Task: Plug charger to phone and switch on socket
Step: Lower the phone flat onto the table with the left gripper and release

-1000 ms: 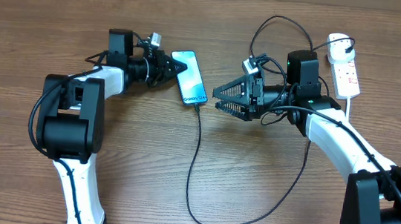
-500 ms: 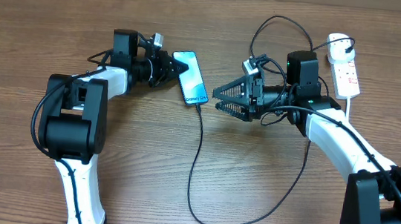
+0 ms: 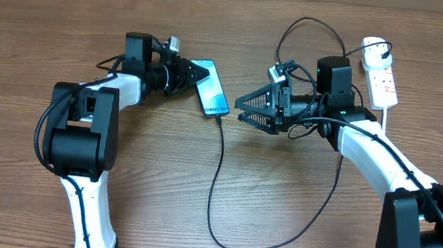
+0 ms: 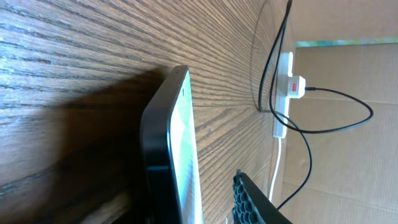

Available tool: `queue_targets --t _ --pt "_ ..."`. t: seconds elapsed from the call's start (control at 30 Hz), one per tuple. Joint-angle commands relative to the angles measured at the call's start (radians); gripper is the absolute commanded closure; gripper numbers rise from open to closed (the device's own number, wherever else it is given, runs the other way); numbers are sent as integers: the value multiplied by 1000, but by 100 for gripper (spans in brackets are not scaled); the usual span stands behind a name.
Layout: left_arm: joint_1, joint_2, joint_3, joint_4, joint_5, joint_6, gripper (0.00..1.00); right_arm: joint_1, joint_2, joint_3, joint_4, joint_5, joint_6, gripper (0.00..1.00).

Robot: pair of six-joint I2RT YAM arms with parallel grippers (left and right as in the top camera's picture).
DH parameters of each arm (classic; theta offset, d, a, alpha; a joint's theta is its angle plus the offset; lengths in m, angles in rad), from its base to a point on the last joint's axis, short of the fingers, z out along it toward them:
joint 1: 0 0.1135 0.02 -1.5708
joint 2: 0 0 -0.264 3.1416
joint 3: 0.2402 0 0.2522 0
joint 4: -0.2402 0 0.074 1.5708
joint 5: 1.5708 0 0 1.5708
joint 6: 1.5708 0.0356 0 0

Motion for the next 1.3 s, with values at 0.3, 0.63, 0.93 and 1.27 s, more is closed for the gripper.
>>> queue_targets --t 0.3,0.63,0.93,1.27 --pt "27 7 10 2 6 23 55 -2 -21 16 -2 6 -9 21" --pt "61 7 10 -98 -34 111 54 -2 -21 16 -157 176 -43 23" --pt "68 2 10 -180 -132 163 52 -2 -21 16 -227 282 -62 23" --pt "74 -61 17 -357 -352 278 48 -2 -21 16 -345 436 -88 22"
